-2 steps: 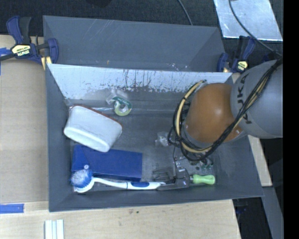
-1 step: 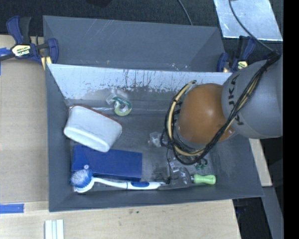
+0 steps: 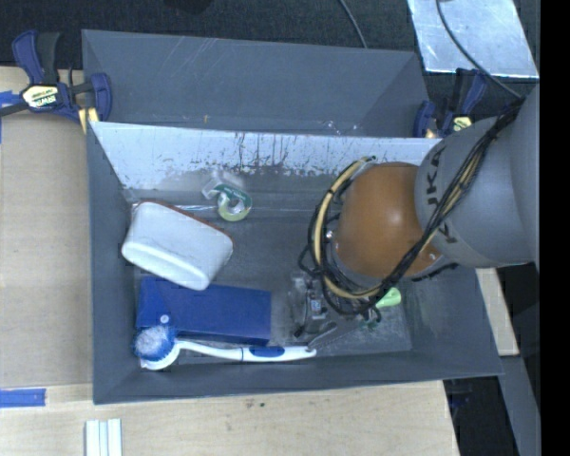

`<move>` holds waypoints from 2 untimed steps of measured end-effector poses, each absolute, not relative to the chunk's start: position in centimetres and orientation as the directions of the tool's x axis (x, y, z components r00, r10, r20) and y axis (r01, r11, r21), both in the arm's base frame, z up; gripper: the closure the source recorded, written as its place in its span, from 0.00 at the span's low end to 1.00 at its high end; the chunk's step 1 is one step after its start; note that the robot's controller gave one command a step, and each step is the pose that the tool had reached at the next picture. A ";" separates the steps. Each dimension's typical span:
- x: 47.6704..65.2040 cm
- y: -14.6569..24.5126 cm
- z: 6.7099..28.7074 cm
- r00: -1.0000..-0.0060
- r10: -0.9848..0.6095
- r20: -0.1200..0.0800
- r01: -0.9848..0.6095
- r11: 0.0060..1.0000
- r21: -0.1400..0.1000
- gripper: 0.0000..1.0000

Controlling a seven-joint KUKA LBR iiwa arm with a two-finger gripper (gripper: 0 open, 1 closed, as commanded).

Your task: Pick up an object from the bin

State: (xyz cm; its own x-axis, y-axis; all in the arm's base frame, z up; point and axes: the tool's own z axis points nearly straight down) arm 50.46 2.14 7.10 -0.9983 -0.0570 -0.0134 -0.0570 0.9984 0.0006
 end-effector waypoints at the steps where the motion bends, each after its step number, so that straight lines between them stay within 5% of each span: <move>1: 50.5 2.1 7.1 -0.998 -0.057 -0.013 -0.057 0.998 0.001 1.00; 2: 50.3 3.3 7.1 -0.998 -0.069 -0.011 -0.069 0.998 -0.002 1.00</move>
Offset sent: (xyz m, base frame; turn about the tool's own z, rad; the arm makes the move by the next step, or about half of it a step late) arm -0.0052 0.0365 -0.0010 -0.0371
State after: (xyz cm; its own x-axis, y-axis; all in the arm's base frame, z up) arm 50.30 3.29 7.09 -0.9976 -0.0689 -0.0114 -0.0689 0.9976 -0.0023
